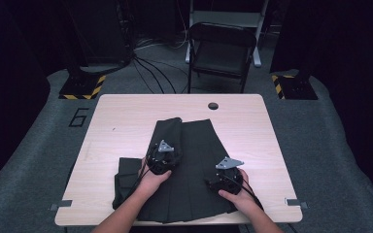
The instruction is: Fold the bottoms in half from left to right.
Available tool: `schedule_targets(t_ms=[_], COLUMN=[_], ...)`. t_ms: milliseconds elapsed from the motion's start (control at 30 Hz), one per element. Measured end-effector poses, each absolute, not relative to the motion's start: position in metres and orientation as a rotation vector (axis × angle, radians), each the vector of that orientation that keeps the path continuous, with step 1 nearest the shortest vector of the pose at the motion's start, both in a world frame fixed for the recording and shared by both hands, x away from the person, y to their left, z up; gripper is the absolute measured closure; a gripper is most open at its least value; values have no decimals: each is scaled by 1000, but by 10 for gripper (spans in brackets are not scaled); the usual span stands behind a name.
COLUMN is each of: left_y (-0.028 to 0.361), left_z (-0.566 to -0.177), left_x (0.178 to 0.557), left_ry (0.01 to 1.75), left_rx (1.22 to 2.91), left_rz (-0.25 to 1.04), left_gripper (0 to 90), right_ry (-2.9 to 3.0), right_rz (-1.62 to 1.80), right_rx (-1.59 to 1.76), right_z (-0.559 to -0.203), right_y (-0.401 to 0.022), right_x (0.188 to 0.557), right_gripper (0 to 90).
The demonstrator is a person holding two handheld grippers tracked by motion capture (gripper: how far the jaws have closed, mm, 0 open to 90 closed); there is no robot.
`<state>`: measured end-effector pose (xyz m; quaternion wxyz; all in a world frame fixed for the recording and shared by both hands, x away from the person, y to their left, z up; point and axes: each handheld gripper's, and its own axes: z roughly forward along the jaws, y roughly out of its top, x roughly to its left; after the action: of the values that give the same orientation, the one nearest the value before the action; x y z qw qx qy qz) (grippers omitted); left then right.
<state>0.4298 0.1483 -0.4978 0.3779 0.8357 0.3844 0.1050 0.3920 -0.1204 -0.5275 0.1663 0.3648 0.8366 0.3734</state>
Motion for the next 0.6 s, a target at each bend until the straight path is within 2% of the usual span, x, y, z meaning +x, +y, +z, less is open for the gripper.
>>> schedule_targets(t_ms=[100, 133, 167, 333, 433, 600], left_y=[150, 153, 160, 190, 204, 260], left_z=[-493, -487, -477, -450, -445, -445], left_x=[428, 426, 424, 421, 420, 417], left_ry=[976, 969, 976, 993, 1008, 1101], left_rx=[2117, 2100, 2058, 2002, 1994, 1970], left_rz=[269, 275, 278, 318, 352, 421], left_gripper=[692, 692, 629, 508, 480, 451], right_ry=[2382, 2382, 2380, 2369, 2380, 2375], right_rz=[1063, 1063, 1062, 1074, 1062, 1062], right_rx=[1040, 1041, 1042, 1042, 1042, 1043], right_z=[-528, -528, -528, -528, -528, -528], right_y=[-120, -120, -120, -120, -120, -120], right_x=[392, 392, 392, 392, 392, 391], right_gripper=[198, 198, 198, 198, 198, 198])
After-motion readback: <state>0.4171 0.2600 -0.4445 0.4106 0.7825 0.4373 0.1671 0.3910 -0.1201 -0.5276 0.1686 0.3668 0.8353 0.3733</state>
